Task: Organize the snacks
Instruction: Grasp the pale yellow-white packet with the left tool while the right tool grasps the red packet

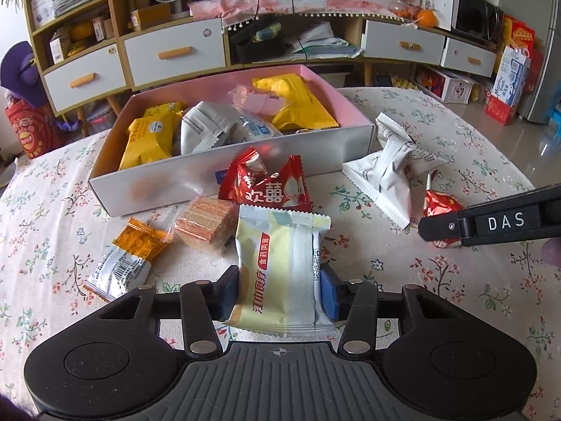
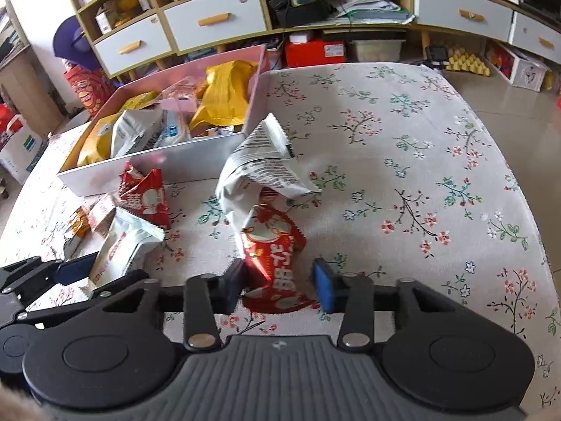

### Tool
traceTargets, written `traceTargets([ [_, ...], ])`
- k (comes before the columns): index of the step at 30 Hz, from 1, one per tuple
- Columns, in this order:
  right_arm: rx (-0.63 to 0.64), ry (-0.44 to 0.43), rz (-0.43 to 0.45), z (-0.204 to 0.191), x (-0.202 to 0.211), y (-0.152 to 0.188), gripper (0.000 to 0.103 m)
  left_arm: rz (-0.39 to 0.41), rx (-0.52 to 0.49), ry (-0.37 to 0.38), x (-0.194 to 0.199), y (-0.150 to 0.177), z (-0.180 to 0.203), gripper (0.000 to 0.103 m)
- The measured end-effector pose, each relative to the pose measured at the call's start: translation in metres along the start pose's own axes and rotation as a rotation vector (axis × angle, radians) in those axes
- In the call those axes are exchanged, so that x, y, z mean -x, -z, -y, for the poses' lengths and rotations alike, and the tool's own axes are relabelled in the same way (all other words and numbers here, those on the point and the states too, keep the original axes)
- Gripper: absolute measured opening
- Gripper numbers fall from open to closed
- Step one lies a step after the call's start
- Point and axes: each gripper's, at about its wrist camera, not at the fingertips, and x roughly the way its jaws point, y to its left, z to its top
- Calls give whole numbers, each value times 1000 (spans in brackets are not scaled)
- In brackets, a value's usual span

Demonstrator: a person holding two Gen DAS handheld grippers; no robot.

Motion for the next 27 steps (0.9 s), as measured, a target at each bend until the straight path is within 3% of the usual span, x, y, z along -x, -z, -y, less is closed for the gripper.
traceTargets([
  [10, 21, -2, 22, 3, 9, -1, 26, -29, -2, 40, 8, -2, 2, 45],
  [27, -132, -89, 77, 15, 40, -14, 25, -13, 112, 106, 39, -12, -33, 45],
])
